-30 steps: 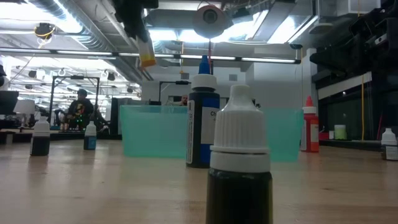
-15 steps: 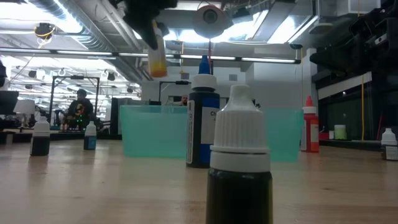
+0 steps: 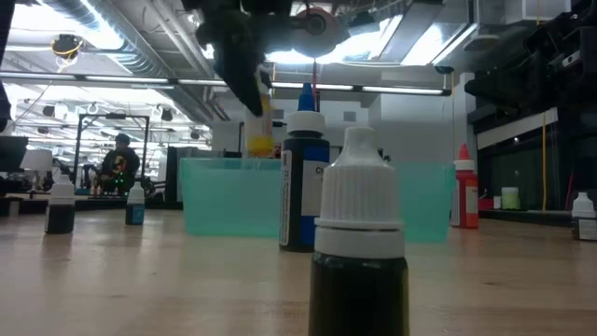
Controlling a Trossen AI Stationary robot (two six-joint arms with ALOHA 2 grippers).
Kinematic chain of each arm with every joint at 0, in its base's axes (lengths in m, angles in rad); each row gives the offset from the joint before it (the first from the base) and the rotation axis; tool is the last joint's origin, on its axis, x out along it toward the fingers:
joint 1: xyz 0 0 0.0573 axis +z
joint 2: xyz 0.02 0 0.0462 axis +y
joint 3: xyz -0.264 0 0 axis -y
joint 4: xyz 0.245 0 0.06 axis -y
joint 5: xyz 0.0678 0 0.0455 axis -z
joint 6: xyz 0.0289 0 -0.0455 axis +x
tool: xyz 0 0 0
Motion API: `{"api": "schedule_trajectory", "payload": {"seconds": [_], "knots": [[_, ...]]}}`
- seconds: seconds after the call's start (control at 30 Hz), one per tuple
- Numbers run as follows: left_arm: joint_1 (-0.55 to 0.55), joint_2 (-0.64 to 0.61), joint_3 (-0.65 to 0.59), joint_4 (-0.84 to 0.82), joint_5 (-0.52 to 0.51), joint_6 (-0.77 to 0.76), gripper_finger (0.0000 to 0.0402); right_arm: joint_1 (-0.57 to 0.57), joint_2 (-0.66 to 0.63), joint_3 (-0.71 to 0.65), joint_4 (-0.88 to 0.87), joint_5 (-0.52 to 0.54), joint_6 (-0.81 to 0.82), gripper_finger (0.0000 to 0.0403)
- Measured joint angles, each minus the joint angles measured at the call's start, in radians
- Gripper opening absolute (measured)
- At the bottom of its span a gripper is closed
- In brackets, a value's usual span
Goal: Pick & Place food coloring
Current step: Put the large yellow food coloring bottle into the green bin
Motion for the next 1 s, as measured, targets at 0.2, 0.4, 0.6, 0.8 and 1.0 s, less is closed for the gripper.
{"api": "schedule_trajectory", "payload": {"seconds": [0.2, 0.4, 0.6, 0.8, 1.0], "knots": [[-0.019, 0.081, -0.004, 0.004, -0.072, -0.009, 0.0145, 0.000, 0.000, 0.000, 0.000, 0.000, 0.000, 0.0031], [-0.026, 0.179, -0.004, 0.038, -0.079, -0.009, 0.0145, 0.000, 0.000, 0.000, 0.000, 0.000, 0.000, 0.0031], [-0.026, 0.226, -0.003, 0.085, -0.082, -0.009, 0.0145, 0.000, 0.000, 0.000, 0.000, 0.000, 0.000, 0.0031], [-0.038, 0.220, 0.037, 0.122, -0.042, -0.020, 0.0145, 0.000, 0.000, 0.000, 0.000, 0.000, 0.000, 0.0031], [-0.059, 0.221, 0.146, 0.123, -0.019, 0.014, 0.0144, 0.000, 0.000, 0.000, 0.000, 0.000, 0.000, 0.0031]]}}
